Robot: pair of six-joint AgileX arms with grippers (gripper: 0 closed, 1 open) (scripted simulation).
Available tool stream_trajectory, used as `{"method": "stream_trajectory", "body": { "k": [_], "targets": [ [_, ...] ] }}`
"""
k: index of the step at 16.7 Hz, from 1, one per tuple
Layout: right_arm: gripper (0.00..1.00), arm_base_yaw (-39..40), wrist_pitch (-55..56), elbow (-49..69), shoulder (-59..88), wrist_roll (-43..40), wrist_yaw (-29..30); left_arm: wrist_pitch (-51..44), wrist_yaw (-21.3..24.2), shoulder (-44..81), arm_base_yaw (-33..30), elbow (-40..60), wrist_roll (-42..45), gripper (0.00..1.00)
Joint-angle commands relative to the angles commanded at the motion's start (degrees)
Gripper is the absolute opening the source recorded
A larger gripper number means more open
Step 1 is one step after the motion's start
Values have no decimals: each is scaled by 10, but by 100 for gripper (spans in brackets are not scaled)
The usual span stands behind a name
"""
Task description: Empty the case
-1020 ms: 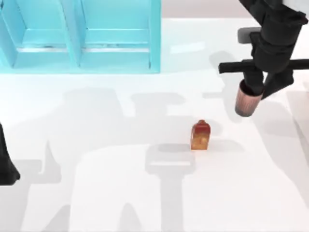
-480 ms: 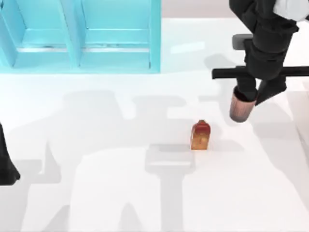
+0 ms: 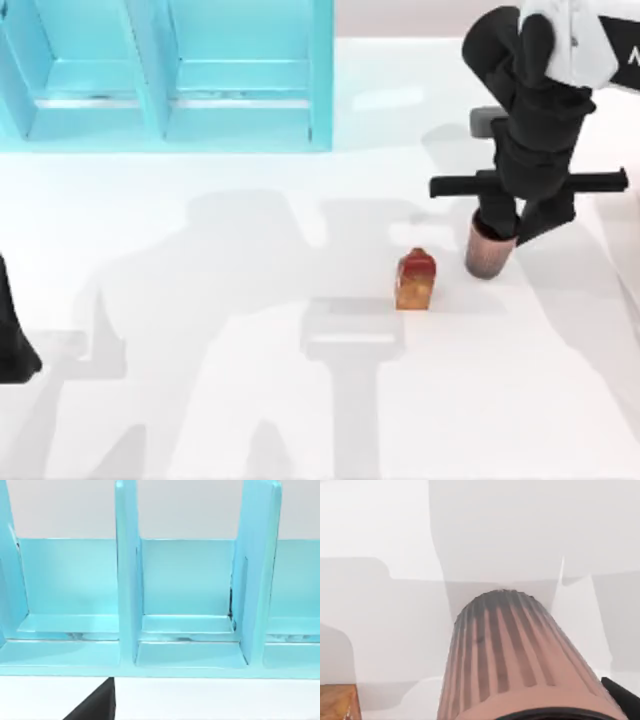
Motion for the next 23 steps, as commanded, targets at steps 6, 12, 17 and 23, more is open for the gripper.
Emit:
{"method": "stream_trajectory", "body": {
  "k": [6, 12, 17, 23],
  "targets": [
    [23, 0, 0, 0, 0, 0, 0, 0, 0, 0, 0, 0, 0, 100],
    [68, 0, 0, 0, 0, 0, 0, 0, 0, 0, 0, 0, 0, 100],
    [100, 0, 0, 0, 0, 0, 0, 0, 0, 0, 0, 0, 0, 100],
    [100, 0, 0, 0, 0, 0, 0, 0, 0, 0, 0, 0, 0, 100]
  ]
}}
